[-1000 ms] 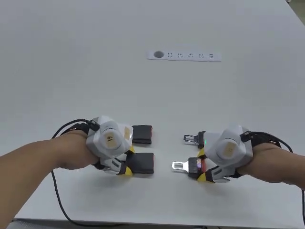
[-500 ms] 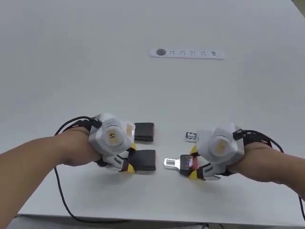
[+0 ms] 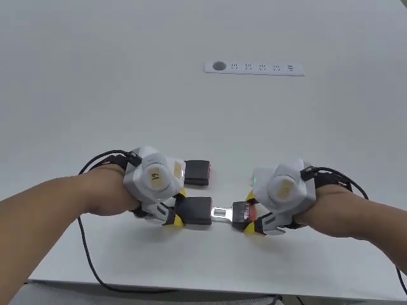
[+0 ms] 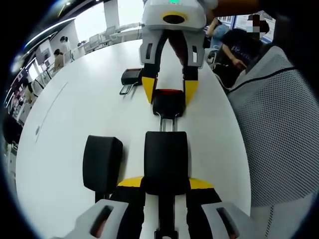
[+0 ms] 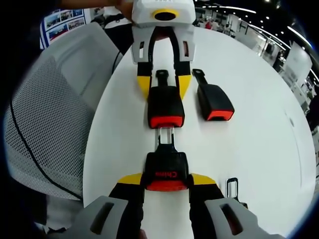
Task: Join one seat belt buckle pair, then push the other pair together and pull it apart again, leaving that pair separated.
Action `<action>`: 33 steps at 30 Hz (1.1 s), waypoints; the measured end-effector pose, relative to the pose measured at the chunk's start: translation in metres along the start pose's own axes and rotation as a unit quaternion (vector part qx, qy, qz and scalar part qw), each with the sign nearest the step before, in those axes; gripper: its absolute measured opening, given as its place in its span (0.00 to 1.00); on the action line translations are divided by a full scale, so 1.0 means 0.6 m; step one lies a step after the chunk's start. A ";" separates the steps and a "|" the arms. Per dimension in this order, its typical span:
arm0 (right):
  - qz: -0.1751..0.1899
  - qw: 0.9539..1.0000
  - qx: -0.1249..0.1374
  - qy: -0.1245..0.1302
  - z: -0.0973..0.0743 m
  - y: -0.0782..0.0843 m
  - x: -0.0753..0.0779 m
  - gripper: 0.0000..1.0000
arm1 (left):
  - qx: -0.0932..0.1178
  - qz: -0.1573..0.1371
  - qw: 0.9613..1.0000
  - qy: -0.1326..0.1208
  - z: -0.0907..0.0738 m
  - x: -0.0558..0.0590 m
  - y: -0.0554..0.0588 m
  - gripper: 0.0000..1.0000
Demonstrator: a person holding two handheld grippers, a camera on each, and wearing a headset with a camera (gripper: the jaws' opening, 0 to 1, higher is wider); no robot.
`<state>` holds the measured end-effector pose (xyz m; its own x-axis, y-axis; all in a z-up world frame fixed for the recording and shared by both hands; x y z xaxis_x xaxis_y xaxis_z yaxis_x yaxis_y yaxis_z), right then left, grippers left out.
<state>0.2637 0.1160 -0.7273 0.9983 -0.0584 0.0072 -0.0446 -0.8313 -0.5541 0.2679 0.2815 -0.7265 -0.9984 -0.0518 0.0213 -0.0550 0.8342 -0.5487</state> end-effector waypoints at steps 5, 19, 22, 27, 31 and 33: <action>-0.003 1.000 -0.002 -0.002 0.002 0.000 0.002 0.31 | -0.001 0.000 1.000 0.001 0.000 0.000 0.000 0.32; -0.014 1.000 0.014 0.003 0.010 -0.017 0.002 0.31 | 0.000 0.001 1.000 0.001 0.000 0.000 -0.001 0.32; 0.000 1.000 0.016 -0.002 0.010 -0.020 0.003 0.31 | 0.001 0.001 1.000 0.001 0.000 0.000 -0.001 0.32; -0.004 1.000 0.014 -0.002 0.014 -0.019 0.004 0.31 | 0.006 0.005 1.000 0.002 -0.001 0.001 -0.002 0.32; 0.000 1.000 0.011 0.000 0.014 -0.024 0.003 0.30 | 0.013 0.000 1.000 0.002 -0.002 0.000 0.002 0.32; -0.001 1.000 0.010 0.001 0.016 -0.026 0.002 0.30 | 0.014 0.000 1.000 0.002 -0.002 -0.003 0.004 0.31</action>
<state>0.2661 0.1342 -0.7266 0.9983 -0.0572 0.0098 -0.0414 -0.8205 -0.5701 0.2697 0.2842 -0.7269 -0.9985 -0.0499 0.0237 -0.0545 0.8189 -0.5714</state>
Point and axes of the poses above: the centre of the closed fingertips' face, and the gripper's own axes: z roughly forward along the fingers, x roughly to its right, y roughly out of its underside, the point moved 6 cm from there along -z, roughly backward along the fingers, and after that the axes turned 4 degrees about x, right-handed, at the moved point
